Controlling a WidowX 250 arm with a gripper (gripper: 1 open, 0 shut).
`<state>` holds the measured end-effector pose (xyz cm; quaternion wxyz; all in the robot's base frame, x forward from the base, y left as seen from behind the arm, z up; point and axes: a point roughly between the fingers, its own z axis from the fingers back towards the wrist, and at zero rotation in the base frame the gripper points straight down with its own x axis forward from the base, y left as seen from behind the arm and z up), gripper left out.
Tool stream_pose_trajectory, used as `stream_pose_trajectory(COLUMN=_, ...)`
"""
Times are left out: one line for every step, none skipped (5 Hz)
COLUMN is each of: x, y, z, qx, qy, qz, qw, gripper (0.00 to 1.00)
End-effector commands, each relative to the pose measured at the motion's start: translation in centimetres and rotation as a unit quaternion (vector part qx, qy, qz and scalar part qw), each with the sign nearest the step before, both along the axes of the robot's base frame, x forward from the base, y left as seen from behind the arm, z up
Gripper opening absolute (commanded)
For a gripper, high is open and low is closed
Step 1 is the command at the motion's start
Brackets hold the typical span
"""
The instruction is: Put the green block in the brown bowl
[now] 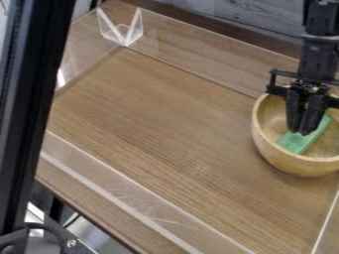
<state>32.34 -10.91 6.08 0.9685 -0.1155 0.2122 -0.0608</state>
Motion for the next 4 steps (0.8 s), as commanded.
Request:
stream_pose_trajectory(x=1.3, y=0.1, z=2.5, qx=-0.018, qy=-0.032, qz=0.009, qw=0.9993, gripper=1.0)
stream_pose_trajectory(x=1.1, y=-0.1, z=2.0, qx=-0.011, qy=-0.034, qz=0.011, qw=0.9993, gripper=0.0)
stream_pose_trajectory(x=0.5, y=0.3, z=2.0, qx=-0.014, qy=-0.03, qz=0.016, qw=0.9993, gripper=1.0)
stream_pose_trajectory(x=-0.1, y=0.8, z=2.2, qx=-0.02, qy=-0.026, qz=0.02, qw=0.9992, gripper=1.0)
